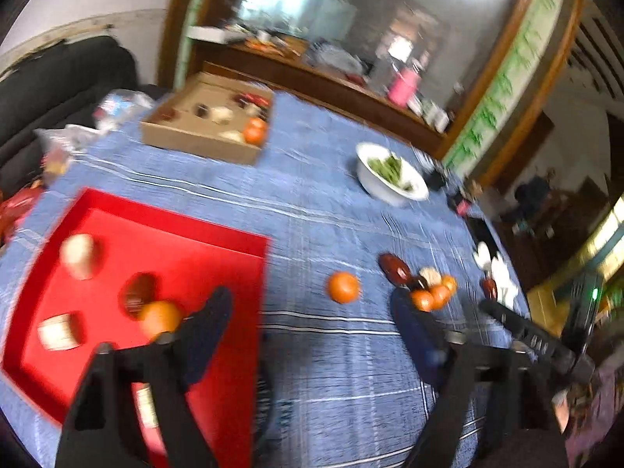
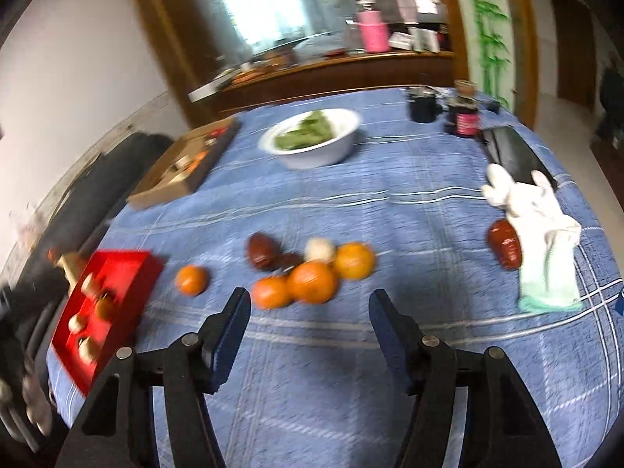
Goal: Organize fruits
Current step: 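Grasp an orange with the left tool while the right tool grasps another orange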
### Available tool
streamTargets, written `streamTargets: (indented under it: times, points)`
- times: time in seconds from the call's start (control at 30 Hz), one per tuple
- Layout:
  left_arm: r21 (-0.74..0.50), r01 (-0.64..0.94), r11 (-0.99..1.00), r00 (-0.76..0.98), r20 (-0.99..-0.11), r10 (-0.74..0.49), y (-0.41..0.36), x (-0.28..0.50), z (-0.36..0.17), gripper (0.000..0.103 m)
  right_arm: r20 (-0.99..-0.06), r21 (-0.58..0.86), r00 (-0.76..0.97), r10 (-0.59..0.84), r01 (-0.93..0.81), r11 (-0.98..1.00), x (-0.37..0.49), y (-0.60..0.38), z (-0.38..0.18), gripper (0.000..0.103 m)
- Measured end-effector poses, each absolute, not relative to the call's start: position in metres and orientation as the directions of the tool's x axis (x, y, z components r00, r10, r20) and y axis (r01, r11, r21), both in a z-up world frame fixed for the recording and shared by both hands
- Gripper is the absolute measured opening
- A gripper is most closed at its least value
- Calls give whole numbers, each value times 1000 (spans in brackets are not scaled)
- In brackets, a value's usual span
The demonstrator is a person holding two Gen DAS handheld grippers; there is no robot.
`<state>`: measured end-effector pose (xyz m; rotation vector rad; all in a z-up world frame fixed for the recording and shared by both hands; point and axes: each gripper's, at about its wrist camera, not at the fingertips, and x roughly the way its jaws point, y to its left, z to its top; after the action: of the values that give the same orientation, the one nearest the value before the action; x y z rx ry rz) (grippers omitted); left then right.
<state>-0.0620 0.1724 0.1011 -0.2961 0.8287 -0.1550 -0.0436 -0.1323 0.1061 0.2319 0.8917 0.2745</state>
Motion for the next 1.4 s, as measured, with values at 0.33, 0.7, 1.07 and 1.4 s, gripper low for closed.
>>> streamTargets:
  times: [0.33,0.7,1.07,1.4]
  points:
    - [-157,94,983,593,-785,-182,109,1,55,50,-804,229,535,260,-125,965,-6,-96,72,60]
    - [-82,120,989,536,-834,-134,88,20,13,44,-768,340,535,352,-126,932,1,-99,60,61]
    - [-130,108,986,569,-805,-168,94,4,27,32,-749,382,544,379,-114,917,0,-107,57,38]
    - [-191,75,979,633,-749,-194,110,-34,59,32,-752,365,551,361,-109,925,-1,-107,55,44]
